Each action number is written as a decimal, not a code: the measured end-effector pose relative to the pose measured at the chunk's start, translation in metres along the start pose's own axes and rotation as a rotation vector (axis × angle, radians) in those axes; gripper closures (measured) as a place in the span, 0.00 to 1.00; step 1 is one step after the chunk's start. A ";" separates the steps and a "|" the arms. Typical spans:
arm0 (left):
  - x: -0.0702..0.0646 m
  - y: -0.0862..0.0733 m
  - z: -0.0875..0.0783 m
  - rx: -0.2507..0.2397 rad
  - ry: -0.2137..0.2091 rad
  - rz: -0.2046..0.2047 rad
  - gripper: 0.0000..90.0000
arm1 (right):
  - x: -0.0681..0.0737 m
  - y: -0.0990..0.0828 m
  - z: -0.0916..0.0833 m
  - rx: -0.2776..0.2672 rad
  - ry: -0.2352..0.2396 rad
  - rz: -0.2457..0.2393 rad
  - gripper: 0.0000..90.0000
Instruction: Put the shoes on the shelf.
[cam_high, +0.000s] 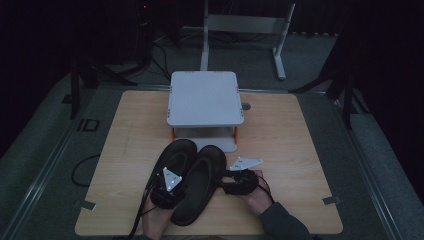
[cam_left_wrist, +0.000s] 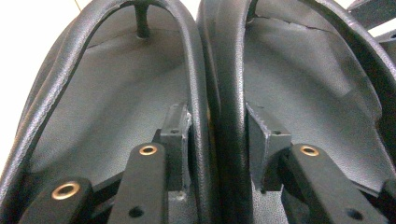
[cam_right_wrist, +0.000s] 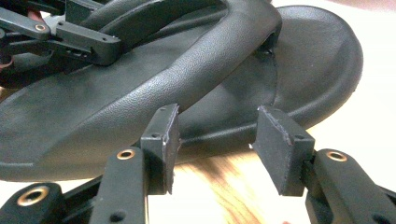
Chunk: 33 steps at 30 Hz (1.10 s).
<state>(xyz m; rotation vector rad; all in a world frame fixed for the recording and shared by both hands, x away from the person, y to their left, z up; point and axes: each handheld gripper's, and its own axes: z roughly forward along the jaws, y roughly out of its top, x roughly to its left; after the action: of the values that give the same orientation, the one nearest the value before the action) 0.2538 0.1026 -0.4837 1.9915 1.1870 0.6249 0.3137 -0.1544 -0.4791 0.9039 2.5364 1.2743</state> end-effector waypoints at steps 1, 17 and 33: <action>0.000 0.000 0.000 -0.001 0.000 0.003 0.71 | 0.000 0.000 0.000 -0.001 0.000 0.000 0.55; 0.000 -0.001 -0.001 -0.004 0.017 -0.018 0.84 | 0.000 0.000 -0.004 -0.028 -0.012 -0.003 0.54; 0.000 0.012 -0.002 -0.031 0.013 -0.042 0.84 | -0.014 -0.004 -0.025 -0.068 -0.064 0.038 0.54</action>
<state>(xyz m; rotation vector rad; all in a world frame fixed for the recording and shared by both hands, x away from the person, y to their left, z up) 0.2586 0.0998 -0.4732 1.9344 1.2167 0.6319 0.3135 -0.1814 -0.4689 0.9663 2.4231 1.3127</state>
